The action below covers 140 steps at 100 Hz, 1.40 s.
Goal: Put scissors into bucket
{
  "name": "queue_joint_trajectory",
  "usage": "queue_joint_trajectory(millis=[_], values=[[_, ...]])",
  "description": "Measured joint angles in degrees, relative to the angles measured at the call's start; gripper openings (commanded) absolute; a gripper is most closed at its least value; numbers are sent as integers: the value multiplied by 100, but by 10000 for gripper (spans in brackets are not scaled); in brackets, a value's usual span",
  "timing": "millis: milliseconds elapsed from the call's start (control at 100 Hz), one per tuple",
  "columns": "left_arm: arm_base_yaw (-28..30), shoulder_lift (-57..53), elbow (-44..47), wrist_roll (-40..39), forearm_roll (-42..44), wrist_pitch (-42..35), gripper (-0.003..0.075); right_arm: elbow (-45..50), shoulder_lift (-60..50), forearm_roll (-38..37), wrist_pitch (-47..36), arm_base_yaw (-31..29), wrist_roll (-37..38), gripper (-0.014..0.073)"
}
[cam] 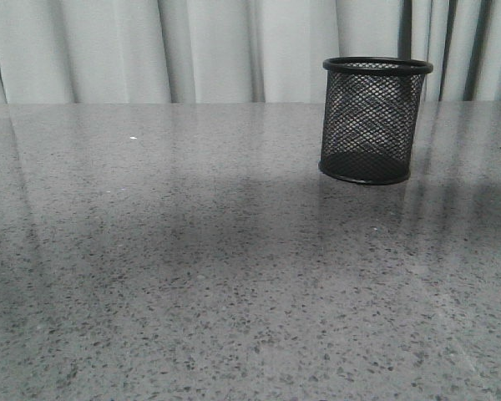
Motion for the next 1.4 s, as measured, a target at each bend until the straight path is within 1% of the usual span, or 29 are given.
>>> queue_joint_trajectory(millis=[210,400,470,480,510,600,670,720,790,820,890,930,970,1050,1130,1200,1300,1400], values=[[-378,178,0,-56,10,-270,-21,-28,14,21,66,0,0,415],[-537,296,0,-68,10,-594,-20,-28,14,21,90,0,0,408],[-548,319,0,-78,10,-651,-20,-28,14,21,101,0,0,349],[-548,317,0,-78,10,-649,-20,-28,14,21,98,0,0,323],[-548,317,0,-78,48,-664,-20,-28,14,21,113,0,0,295],[-548,317,0,-78,48,-714,-13,-28,14,21,125,0,0,171],[-548,317,0,-78,48,-723,32,-28,14,10,145,0,0,84],[-548,321,0,-78,48,-723,90,-28,14,10,163,0,0,30],[-548,347,0,-78,48,-723,211,-43,14,10,196,0,12,-35],[-548,361,0,-78,48,-723,282,-43,14,10,196,0,22,-60],[-548,361,0,-78,48,-750,407,-43,14,-156,196,0,0,-71],[-548,361,0,-78,48,-765,453,-43,14,-222,196,0,-8,-71],[-548,361,0,-78,48,-797,467,-43,18,-257,196,0,-39,-71],[-548,361,0,-130,150,-851,458,-43,18,-315,196,0,-97,-64],[-492,361,-12,-435,347,-920,458,-43,18,-384,143,0,-135,-53],[-326,361,-12,-708,450,-935,458,-43,18,-536,14,0,-148,-52],[214,313,-22,-1142,503,-935,458,-73,18,-879,-237,0,-148,-52],[902,197,-22,-1420,536,-923,458,-196,66,-1300,-428,0,-4,-52]])
